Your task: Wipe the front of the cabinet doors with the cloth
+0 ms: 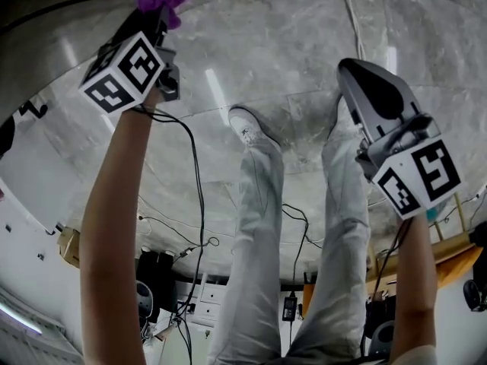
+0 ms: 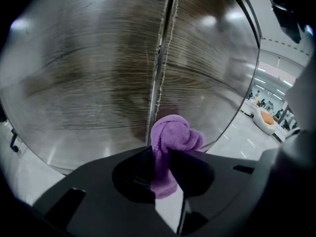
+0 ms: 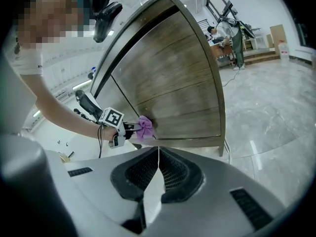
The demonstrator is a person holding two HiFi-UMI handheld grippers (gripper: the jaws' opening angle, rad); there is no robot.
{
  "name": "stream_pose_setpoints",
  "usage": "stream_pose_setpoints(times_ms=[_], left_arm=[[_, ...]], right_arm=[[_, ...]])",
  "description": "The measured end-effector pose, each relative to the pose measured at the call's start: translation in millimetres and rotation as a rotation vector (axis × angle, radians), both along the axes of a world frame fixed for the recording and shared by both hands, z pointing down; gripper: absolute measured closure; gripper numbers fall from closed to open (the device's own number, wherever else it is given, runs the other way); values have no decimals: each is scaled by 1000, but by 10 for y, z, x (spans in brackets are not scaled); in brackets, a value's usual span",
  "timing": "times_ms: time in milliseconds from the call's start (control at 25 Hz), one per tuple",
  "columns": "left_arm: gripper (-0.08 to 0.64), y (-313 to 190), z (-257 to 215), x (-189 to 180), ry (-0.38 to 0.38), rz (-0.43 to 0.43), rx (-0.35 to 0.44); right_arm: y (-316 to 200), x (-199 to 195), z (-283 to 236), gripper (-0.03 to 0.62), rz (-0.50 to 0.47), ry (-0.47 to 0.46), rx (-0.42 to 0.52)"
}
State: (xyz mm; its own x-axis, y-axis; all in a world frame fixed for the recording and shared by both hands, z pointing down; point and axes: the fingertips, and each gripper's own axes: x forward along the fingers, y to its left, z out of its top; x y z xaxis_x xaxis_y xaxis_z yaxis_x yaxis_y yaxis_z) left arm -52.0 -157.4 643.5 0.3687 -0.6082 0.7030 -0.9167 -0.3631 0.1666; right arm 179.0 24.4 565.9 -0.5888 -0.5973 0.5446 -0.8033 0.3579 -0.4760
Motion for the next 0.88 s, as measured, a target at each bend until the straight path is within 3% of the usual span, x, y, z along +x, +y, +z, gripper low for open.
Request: stream_pose_setpoints(times_ms=[120, 240, 320, 480, 880], left_arm=[[477, -5, -1, -51, -23, -33, 2], [477, 55, 22, -25, -163, 56, 49], [477, 146, 73, 103, -198, 109, 49], [477, 344, 229, 698, -156, 200, 16], [477, 371, 710, 2636, -8, 339, -23]], right_arm=[[-11, 124, -17, 565, -1, 8, -1], [-30, 338, -36, 563, 22, 6, 2], [-31, 493, -21, 565, 42, 2, 0], [0, 783, 28, 565, 61, 1, -12], [178, 1448, 247, 563, 163, -14, -41]])
